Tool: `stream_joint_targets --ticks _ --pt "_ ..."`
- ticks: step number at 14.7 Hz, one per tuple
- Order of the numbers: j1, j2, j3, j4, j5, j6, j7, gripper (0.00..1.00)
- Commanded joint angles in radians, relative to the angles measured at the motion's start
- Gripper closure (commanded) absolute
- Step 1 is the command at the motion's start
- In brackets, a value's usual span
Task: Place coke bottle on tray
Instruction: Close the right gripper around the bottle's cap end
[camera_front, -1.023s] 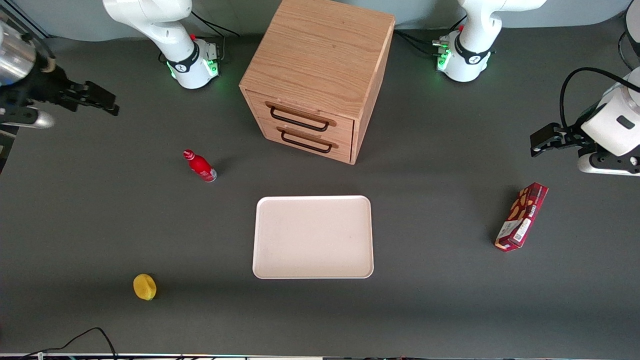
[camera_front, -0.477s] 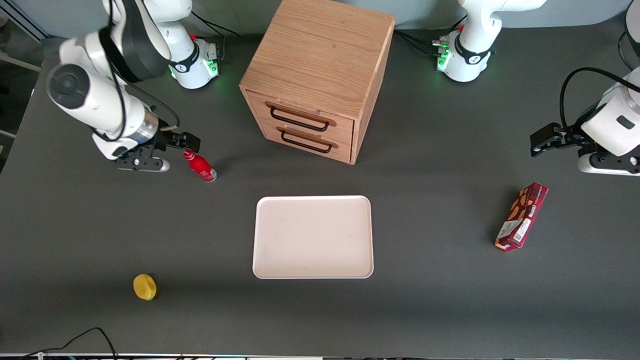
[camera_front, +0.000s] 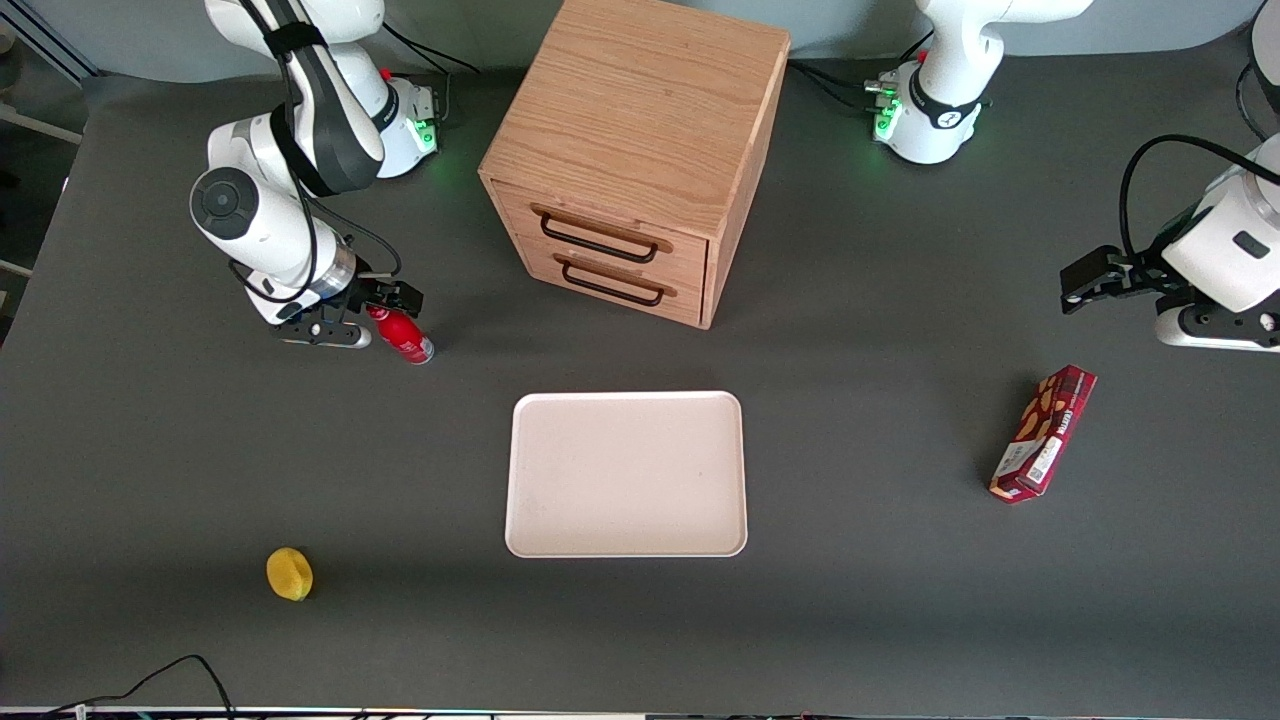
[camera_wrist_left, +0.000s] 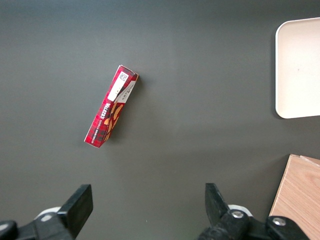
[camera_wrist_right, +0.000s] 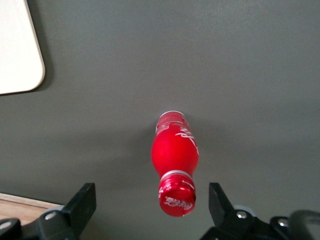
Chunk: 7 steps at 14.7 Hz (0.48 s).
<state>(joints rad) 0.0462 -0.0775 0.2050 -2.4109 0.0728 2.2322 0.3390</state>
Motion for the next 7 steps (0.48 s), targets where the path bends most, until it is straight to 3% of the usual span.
stream_joint_targets --ticks 1,7 --pt "0.0 -0.047 0.002 -0.051 -0.025 0.035 -0.009 0.06" --pt "-0.002 -0.047 0.002 -0.068 -0.054 0.064 -0.012 0.23"
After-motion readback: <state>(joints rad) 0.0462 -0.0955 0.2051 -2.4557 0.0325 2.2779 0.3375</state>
